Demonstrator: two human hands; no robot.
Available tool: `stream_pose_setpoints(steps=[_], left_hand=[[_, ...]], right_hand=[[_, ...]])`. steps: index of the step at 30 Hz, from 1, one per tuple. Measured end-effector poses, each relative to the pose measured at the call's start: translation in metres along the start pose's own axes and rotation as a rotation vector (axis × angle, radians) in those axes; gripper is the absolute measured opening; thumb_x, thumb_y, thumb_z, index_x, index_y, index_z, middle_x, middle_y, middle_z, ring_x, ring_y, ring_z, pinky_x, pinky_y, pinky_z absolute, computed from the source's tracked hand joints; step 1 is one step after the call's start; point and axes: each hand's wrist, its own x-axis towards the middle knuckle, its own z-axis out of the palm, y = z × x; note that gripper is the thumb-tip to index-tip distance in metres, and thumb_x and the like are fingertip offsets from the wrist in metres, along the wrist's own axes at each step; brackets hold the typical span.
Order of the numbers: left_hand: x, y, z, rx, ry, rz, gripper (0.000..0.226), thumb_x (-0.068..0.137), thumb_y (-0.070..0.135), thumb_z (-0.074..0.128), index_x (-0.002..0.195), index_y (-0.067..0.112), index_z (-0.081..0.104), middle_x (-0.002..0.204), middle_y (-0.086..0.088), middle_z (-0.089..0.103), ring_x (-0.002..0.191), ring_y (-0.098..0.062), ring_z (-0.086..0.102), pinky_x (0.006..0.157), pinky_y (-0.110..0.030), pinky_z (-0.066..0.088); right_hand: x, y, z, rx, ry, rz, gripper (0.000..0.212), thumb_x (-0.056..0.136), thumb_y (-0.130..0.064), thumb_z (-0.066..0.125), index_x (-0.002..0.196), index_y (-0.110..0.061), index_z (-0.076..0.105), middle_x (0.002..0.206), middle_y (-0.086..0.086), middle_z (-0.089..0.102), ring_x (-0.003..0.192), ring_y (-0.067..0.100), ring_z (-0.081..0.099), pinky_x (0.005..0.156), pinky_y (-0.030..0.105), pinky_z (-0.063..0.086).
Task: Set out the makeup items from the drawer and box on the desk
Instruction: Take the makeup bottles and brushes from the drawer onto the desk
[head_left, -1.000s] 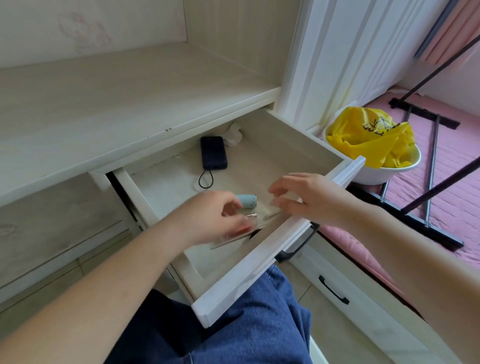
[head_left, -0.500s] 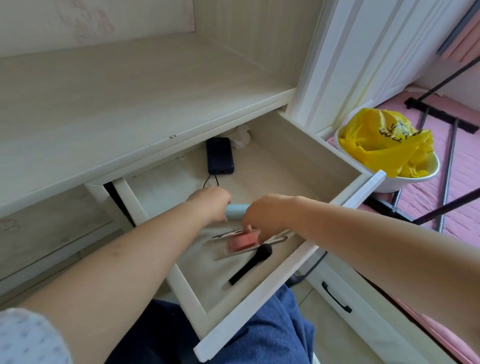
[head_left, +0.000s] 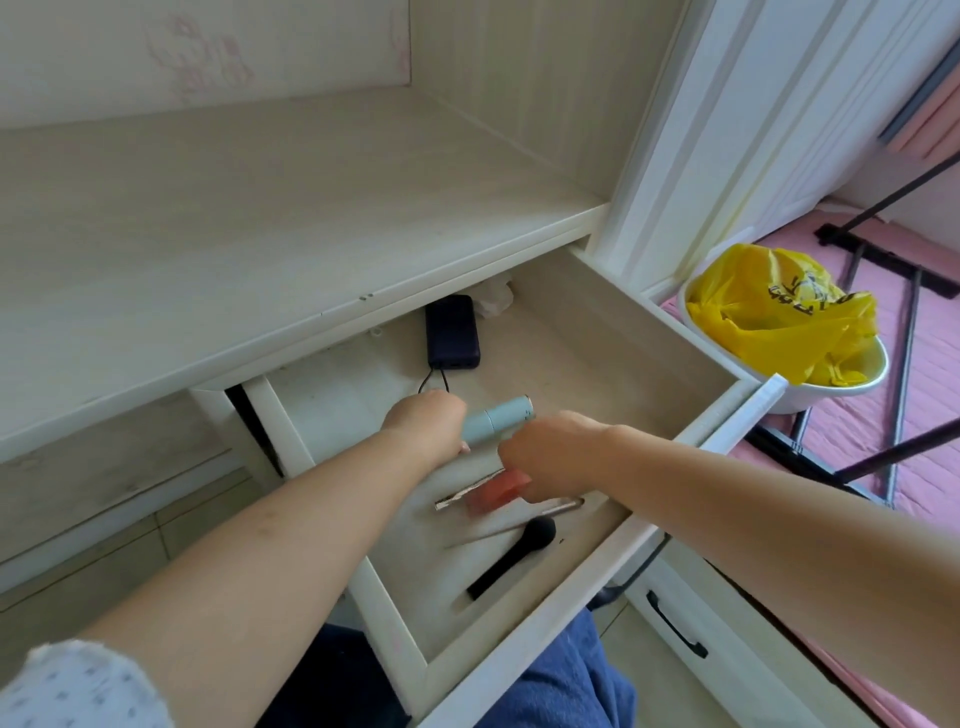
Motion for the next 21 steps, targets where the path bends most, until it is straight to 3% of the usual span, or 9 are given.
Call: stream_pose_setpoints(steps=[3, 4, 8, 14, 17, 21], left_hand=[[-0.009, -0.004, -0.011, -0.186, 0.084, -0.022, 0.031, 0.087, 0.038, 0.061, 0.105, 0.013, 0.06, 0.104, -0.006, 0.063, 0.089, -0.025, 0.058, 0.068, -0.03, 0.042], [-0.013, -0.005, -0.015, -0.259, 0.122, -0.025, 0.03, 0.086, 0.037, 0.061, 0.105, 0.014, 0.061, 0.103, -0.005, 0.064, 0.089, -0.025, 0.058, 0.069, -0.03, 0.043], [-0.035, -0.013, -0.039, -0.481, 0.212, -0.003, 0.032, 0.085, 0.034, 0.064, 0.111, 0.016, 0.061, 0.107, -0.002, 0.066, 0.094, -0.022, 0.061, 0.079, -0.033, 0.05], [-0.091, -0.039, -0.086, -0.888, 0.289, 0.013, 0.038, 0.085, 0.025, 0.067, 0.121, 0.013, 0.059, 0.112, 0.002, 0.066, 0.102, -0.014, 0.062, 0.091, -0.034, 0.051], [-0.124, -0.06, -0.109, -1.024, 0.413, -0.019, 0.027, 0.085, 0.02, 0.067, 0.111, 0.015, 0.06, 0.106, -0.001, 0.067, 0.097, -0.017, 0.065, 0.084, -0.033, 0.055], [-0.166, -0.1, -0.135, -1.12, 0.588, -0.111, 0.026, 0.086, 0.017, 0.065, 0.112, 0.013, 0.06, 0.096, 0.005, 0.066, 0.081, -0.007, 0.063, 0.06, -0.013, 0.052]], right_hand=[[-0.019, 0.009, -0.011, 0.367, 0.062, 0.104, 0.041, 0.082, -0.052, 0.049, 0.102, -0.017, 0.06, 0.088, -0.003, 0.061, 0.082, 0.02, 0.057, 0.069, 0.031, 0.047], [-0.024, 0.013, -0.011, 0.448, 0.108, 0.117, 0.039, 0.08, -0.052, 0.051, 0.099, -0.02, 0.06, 0.089, -0.005, 0.061, 0.085, 0.02, 0.058, 0.07, 0.03, 0.047], [-0.038, 0.031, -0.012, 0.71, 0.334, 0.153, 0.005, 0.082, -0.035, 0.056, 0.087, -0.034, 0.055, 0.088, -0.016, 0.06, 0.088, 0.012, 0.059, 0.071, 0.024, 0.047], [-0.052, 0.023, -0.046, 1.236, 0.58, 0.1, 0.009, 0.089, -0.021, 0.055, 0.095, -0.016, 0.059, 0.096, -0.004, 0.072, 0.092, 0.008, 0.068, 0.082, 0.03, 0.055], [-0.057, 0.002, -0.081, 1.373, 0.603, -0.04, 0.011, 0.092, -0.021, 0.049, 0.095, -0.014, 0.057, 0.101, 0.001, 0.074, 0.098, 0.011, 0.068, 0.086, 0.033, 0.053], [-0.049, -0.034, -0.132, 1.496, 0.535, -0.235, 0.015, 0.095, -0.023, 0.047, 0.095, -0.009, 0.054, 0.094, 0.009, 0.074, 0.094, 0.016, 0.07, 0.089, 0.037, 0.054]])
